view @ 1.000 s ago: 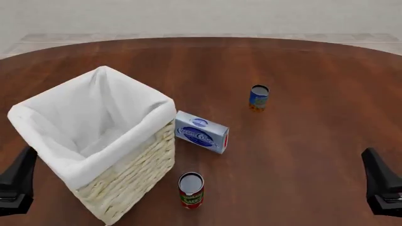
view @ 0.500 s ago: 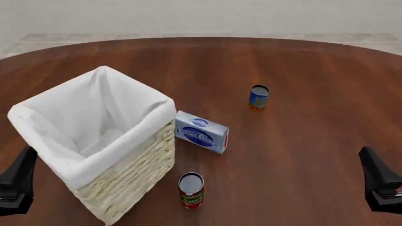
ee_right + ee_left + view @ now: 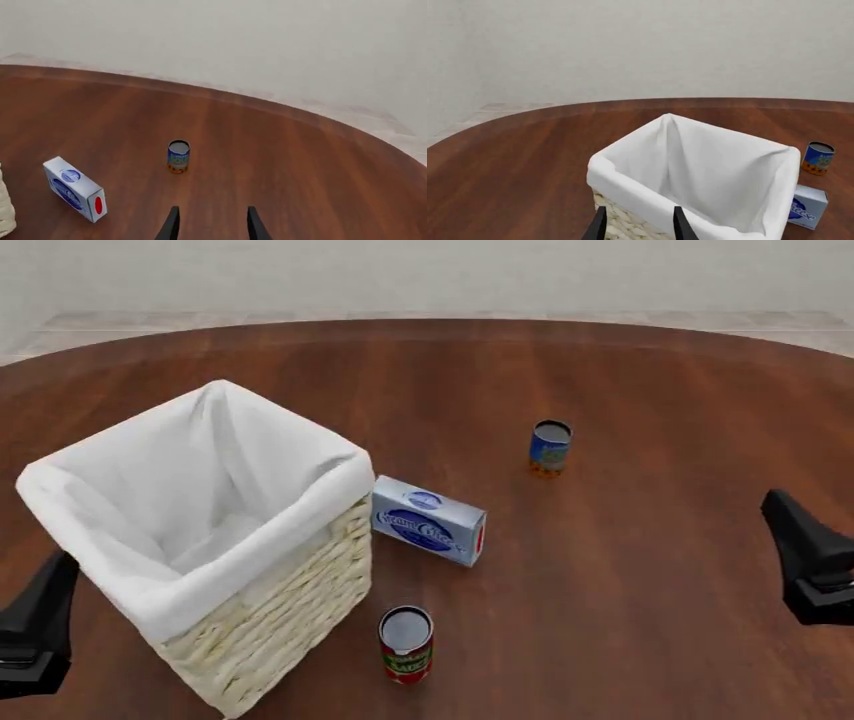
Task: Pick up the cream cheese box, and put it in the basket.
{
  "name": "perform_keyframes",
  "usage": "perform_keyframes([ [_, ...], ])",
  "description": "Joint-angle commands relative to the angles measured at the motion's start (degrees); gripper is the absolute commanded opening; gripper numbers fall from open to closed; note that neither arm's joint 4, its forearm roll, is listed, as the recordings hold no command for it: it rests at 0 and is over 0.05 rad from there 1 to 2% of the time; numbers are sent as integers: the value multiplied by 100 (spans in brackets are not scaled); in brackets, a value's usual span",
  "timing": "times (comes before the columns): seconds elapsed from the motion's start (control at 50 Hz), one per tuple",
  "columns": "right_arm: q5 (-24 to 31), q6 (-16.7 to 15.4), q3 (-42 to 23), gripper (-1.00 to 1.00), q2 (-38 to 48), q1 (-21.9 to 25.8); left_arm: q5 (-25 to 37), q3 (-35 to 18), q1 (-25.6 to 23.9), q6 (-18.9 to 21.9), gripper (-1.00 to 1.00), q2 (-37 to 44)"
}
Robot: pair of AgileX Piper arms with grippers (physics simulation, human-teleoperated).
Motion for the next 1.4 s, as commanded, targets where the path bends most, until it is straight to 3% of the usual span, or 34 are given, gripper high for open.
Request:
perform_keyframes([
  [0.02,190,-224,-851,100,702,357,0,1,-8,-2,100,0],
  [0.32,638,-448,-2108,100,1642,791,0,1,-8,-2,100,0],
  [0.44,835,-127,-2652,100,2186,1136,0,1,-8,-2,100,0],
  [0.58,1177,-14,-3280,100,2545,1425,0,1,-8,-2,100,0],
  [0.62,1341,160,-3501,100,2731,1710,0,1,-8,-2,100,0],
  [0.76,1569,79,-4053,100,3157,1800,0,1,-8,-2,100,0],
  [0.88,1714,44,-4245,100,3490,1949,0,1,-8,-2,100,0],
  [0.96,1841,230,-4394,100,3707,2133,0,1,-8,-2,100,0],
  [1.4,2188,509,-4864,100,4755,2513,0,1,-8,-2,100,0],
])
